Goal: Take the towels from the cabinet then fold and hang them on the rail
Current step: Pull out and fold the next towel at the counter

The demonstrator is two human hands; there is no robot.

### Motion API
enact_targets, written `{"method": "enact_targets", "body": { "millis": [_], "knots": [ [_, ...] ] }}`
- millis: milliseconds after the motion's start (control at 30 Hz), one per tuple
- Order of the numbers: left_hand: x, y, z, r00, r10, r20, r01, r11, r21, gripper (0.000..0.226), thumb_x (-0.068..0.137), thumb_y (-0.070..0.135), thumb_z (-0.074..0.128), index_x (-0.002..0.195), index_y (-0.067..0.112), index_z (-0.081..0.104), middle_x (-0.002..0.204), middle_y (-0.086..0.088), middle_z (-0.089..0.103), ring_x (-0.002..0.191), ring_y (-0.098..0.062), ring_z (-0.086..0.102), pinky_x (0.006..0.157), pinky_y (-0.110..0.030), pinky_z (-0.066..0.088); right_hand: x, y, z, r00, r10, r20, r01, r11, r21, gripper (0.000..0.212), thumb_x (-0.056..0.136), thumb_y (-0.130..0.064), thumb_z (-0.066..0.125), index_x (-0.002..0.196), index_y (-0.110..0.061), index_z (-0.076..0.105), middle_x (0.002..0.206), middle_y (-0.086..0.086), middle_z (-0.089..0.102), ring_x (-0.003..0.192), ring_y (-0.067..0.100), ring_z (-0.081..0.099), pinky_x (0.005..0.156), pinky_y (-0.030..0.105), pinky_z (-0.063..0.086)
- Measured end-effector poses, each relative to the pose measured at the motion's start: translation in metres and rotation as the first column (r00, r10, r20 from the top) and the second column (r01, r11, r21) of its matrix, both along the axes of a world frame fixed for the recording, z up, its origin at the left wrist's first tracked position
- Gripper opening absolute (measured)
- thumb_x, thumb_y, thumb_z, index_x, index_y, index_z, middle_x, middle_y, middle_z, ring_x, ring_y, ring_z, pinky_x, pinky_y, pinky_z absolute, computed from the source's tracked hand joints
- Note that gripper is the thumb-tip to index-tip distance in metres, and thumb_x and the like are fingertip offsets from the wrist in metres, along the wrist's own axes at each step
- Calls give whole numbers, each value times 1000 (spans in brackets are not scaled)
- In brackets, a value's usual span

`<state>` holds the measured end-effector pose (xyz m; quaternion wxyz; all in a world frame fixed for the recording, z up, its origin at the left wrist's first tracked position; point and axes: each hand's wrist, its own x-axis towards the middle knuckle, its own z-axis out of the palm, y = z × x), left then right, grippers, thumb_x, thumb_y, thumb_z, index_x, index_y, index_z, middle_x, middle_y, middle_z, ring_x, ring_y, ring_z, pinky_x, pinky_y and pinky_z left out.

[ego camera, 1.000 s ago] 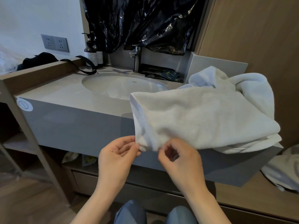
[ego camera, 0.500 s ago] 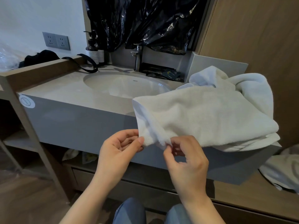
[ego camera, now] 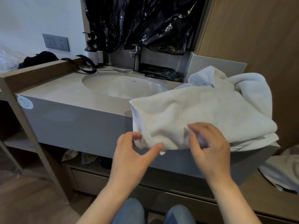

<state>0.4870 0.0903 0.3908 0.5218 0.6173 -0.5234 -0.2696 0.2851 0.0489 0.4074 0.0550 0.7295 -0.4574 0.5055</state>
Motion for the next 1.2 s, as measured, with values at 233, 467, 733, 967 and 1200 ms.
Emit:
{"method": "enact_targets", "body": {
  "millis": [233,467,733,967,1200],
  "knots": [
    [-22,-6,-15,998,60,20,-58,994,-95,40,77,31,73,105,35,45,108,16,43,99,16,45,69,-5,42,-16,-14,6,996,-46,-72,59,979,193,28,96,-21,59,123,-19,65,131,-5,57,125,2,42,116,50,29],
    [13,4,-16,973,-115,-201,83,984,-158,25,83,6,71,94,29,72,89,15,75,86,-1,70,71,-9,51,-22,-16,8,999,-16,-36,25,960,278,31,97,-31,53,126,-28,61,132,-18,50,125,-8,37,120,45,24],
    [36,3,16,951,-230,-205,170,947,-271,19,79,22,64,96,25,72,93,11,76,91,-5,70,76,-10,52,-28,-20,13,1000,28,1,-28,954,298,25,96,-38,50,121,-39,58,128,-25,52,120,-22,37,119,45,27],
    [30,0,14,918,-351,-184,291,912,-290,43,77,6,69,116,22,59,111,8,69,107,-12,66,87,-19,53,-34,-25,15,999,33,37,-43,958,284,28,93,-47,48,118,-40,61,124,-32,52,121,-15,43,115,48,34],
    [43,-4,7,951,-309,-8,295,914,-278,78,74,-15,70,122,43,50,108,11,64,95,-17,70,80,-28,59,-36,-26,16,998,50,23,-55,954,294,25,94,-44,49,116,-41,61,123,-38,50,120,-17,43,117,45,32]
  ]
}}
